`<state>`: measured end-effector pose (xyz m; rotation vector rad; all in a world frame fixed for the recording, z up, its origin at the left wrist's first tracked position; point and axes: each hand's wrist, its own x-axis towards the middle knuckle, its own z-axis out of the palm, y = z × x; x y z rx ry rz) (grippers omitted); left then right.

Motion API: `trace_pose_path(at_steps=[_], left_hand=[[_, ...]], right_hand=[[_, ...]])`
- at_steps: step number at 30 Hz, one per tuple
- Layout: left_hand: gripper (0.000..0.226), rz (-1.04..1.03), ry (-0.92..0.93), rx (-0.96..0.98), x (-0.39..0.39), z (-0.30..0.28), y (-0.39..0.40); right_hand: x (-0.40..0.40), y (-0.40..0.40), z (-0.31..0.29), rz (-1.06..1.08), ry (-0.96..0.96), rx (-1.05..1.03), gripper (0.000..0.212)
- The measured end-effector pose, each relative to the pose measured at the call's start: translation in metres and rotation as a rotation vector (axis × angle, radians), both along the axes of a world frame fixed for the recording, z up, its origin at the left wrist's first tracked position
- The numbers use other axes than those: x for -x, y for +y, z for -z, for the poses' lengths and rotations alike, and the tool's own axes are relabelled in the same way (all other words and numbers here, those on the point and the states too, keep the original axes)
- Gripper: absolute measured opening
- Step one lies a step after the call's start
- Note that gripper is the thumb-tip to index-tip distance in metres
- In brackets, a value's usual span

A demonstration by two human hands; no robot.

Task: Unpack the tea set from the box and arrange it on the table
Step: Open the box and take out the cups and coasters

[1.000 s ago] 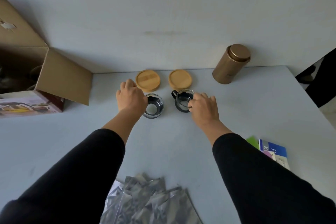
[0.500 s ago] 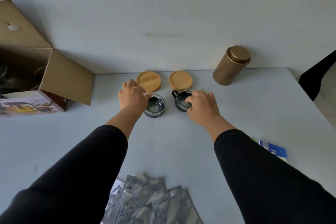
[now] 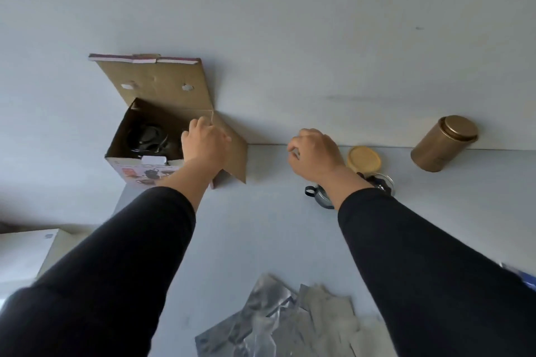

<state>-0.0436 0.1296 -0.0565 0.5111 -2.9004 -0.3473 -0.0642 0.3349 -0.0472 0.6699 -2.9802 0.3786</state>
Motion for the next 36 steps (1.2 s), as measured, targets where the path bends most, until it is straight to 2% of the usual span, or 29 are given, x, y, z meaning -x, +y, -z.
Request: trace_pose_path(at_steps=[3, 7, 13, 18, 25, 30, 36], left_hand=[[0.03, -0.009, -0.021, 0.094, -0.004, -0.01, -0.06], [0.032, -0.008, -0.117, 0.116, 0.007, -0.01, -0.122], [0.036, 0.126, -0.282, 0.077, 0.046, 0.008, -0.152], [0.022, 0.178, -0.382, 0.145, 0.077, 0.026, -0.149], [0.023, 0.172, -0.585, 0.134, 0.107, 0.037, -0.144], [0.02, 0.177, -0.615, 0.132, 0.117, 0.042, -0.146], [0.014, 0.147, -0.565, 0.088, 0.121, 0.047, -0.147]], right_hand=[[-0.003, -0.066, -0.007, -0.052, 0.009, 0.031, 0.022], [-0.003, -0.146, 0.0, -0.104, -0.022, 0.035, 0.024], [0.017, -0.213, 0.021, -0.085, -0.028, -0.233, 0.027], [0.034, -0.236, 0.029, -0.041, -0.048, -0.41, 0.026], [0.045, -0.245, 0.046, -0.077, 0.023, -0.518, 0.03], [0.05, -0.249, 0.051, -0.059, -0.087, -0.592, 0.029], [0.053, -0.25, 0.051, -0.03, -0.117, -0.524, 0.023]])
